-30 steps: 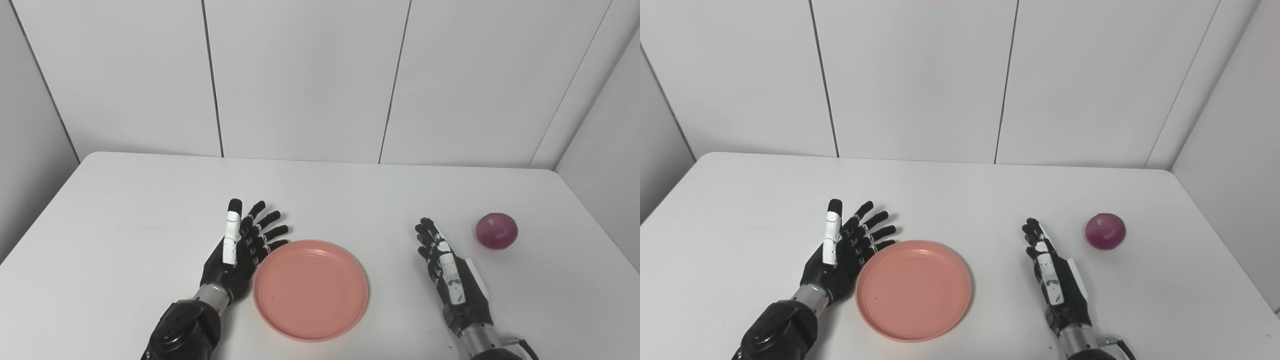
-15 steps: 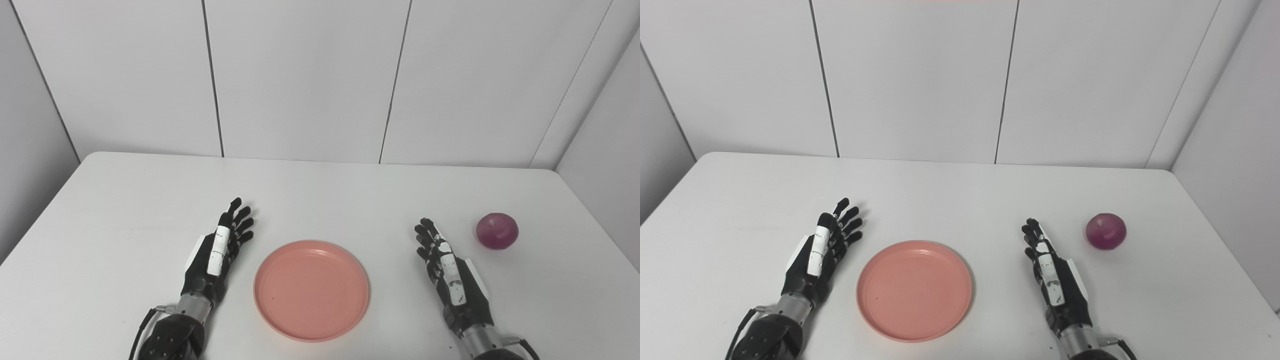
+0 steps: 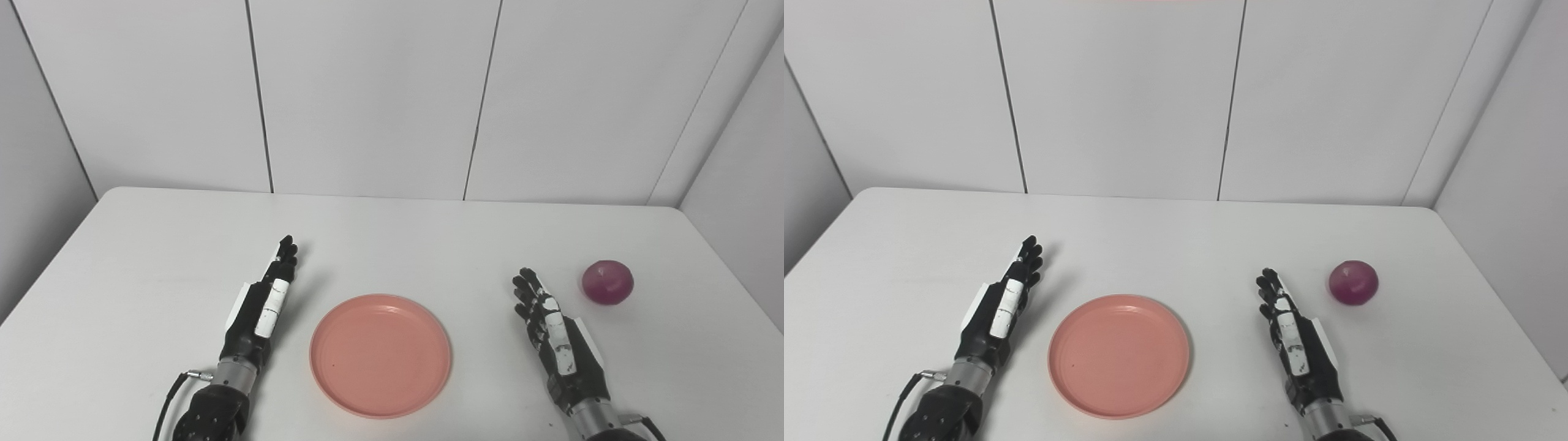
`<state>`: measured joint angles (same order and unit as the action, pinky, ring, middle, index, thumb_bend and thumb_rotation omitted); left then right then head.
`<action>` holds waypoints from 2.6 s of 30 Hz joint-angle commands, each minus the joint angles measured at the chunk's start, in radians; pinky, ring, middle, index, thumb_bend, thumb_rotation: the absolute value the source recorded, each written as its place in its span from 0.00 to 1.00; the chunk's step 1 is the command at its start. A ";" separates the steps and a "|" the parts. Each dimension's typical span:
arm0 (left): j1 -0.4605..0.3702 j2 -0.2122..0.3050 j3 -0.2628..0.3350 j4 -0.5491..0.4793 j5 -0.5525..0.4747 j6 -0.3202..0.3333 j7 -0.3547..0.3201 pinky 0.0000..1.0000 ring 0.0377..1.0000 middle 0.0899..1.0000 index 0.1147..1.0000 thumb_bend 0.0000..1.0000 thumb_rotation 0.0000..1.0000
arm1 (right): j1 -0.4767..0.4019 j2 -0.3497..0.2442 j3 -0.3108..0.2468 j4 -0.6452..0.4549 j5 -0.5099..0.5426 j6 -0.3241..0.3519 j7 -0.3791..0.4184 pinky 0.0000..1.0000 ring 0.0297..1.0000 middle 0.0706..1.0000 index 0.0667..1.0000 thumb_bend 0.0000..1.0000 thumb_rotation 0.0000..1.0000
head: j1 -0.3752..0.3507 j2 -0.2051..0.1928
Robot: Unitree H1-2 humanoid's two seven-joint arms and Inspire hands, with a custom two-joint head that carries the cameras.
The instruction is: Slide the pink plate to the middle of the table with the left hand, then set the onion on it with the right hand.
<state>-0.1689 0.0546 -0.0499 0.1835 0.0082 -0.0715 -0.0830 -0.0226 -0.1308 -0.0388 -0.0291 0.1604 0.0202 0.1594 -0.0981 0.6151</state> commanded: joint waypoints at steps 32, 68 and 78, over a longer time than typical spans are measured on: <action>0.009 -0.024 0.065 0.045 -0.272 0.223 -0.141 1.00 1.00 1.00 1.00 0.83 1.00 | -0.221 -0.295 0.060 -0.145 -0.678 -0.015 -0.084 0.77 0.88 0.92 0.91 0.89 0.98 | -0.239 -0.082; 0.011 -0.044 0.080 0.023 -0.332 0.280 -0.114 1.00 1.00 1.00 1.00 0.79 1.00 | -0.354 -0.513 0.168 0.230 -1.042 0.013 -0.086 0.78 0.83 0.84 0.82 0.96 0.69 | -0.236 -0.096; 0.014 -0.045 0.078 0.004 -0.330 0.295 -0.108 1.00 1.00 1.00 1.00 0.80 1.00 | -0.349 -0.490 0.161 0.296 -0.988 -0.007 -0.130 0.54 0.75 0.81 0.80 0.94 0.69 | -0.234 -0.094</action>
<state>-0.1889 0.0156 0.0302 0.1581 -0.3265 0.1469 -0.2120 -0.3269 -0.6121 0.1383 0.2767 -0.8410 0.0197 0.0823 -0.3329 0.5200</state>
